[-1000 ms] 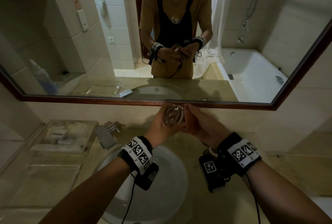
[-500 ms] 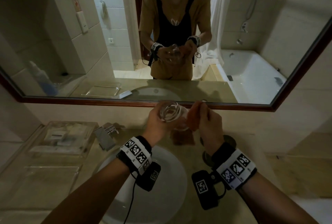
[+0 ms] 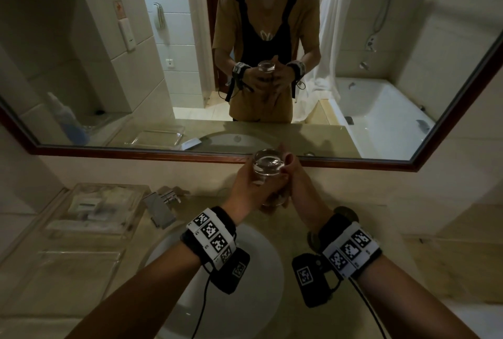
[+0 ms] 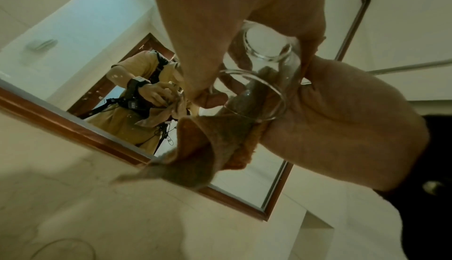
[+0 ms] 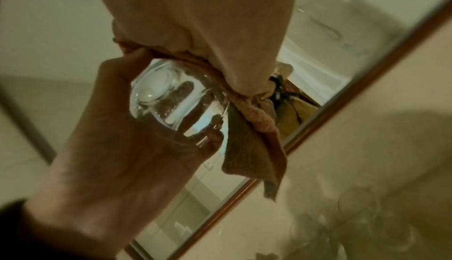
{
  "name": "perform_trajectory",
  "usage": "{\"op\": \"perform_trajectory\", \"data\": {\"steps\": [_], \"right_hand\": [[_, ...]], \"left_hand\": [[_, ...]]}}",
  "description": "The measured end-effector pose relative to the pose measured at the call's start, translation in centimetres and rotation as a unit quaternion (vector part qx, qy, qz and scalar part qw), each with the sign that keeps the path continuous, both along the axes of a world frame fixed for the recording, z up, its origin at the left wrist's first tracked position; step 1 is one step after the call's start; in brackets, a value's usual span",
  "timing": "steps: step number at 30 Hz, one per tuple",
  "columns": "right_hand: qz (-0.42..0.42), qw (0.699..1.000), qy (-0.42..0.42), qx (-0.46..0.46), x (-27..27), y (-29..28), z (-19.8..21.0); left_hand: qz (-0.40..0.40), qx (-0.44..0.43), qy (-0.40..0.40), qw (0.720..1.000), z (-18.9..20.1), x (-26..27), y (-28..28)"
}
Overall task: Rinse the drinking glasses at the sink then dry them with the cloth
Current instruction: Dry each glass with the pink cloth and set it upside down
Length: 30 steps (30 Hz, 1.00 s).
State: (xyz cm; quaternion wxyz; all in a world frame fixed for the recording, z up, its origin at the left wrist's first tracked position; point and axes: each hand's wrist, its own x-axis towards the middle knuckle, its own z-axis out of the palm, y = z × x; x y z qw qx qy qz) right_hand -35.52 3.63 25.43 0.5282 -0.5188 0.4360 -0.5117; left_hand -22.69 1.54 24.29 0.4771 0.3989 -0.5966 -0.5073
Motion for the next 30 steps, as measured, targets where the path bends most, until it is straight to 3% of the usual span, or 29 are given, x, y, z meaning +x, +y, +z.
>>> {"op": "perform_trajectory", "data": {"steps": [5,9,13,17,21,23,26,30], "right_hand": [[0.031,0.979,-0.171,0.106,0.3,-0.6,0.0],[0.033,0.971,-0.205,0.117,0.8,-0.6,-0.2],[-0.02,0.986,-0.147,0.076,0.6,-0.5,-0.4],[-0.056,0.998,-0.004,-0.022,-0.1,0.3,0.7],[-0.016,0.956,0.229,-0.181,-0.6,-0.1,0.1],[-0.001,0.959,0.232,-0.163,-1.0,-0.9,0.1],[-0.002,0.984,0.163,-0.07,-1.6,-1.7,2.0],[-0.017,0.992,0.122,0.007,-2.4,-2.1,3.1]], "left_hand": [[0.0,-0.007,0.009,1.0,0.0,0.1,0.0],[0.045,-0.04,0.029,0.998,0.2,-0.2,-0.2],[0.021,-0.078,0.004,0.997,0.3,0.3,-0.9],[0.017,-0.173,-0.116,0.978,-0.2,0.9,-1.4],[0.024,-0.215,-0.164,0.962,-0.7,0.6,-1.5],[0.021,-0.226,-0.18,0.957,-0.4,0.4,-1.4],[0.007,-0.243,-0.226,0.943,0.1,-0.2,-1.2],[0.034,-0.244,-0.249,0.936,0.4,-0.4,-1.2]]}}
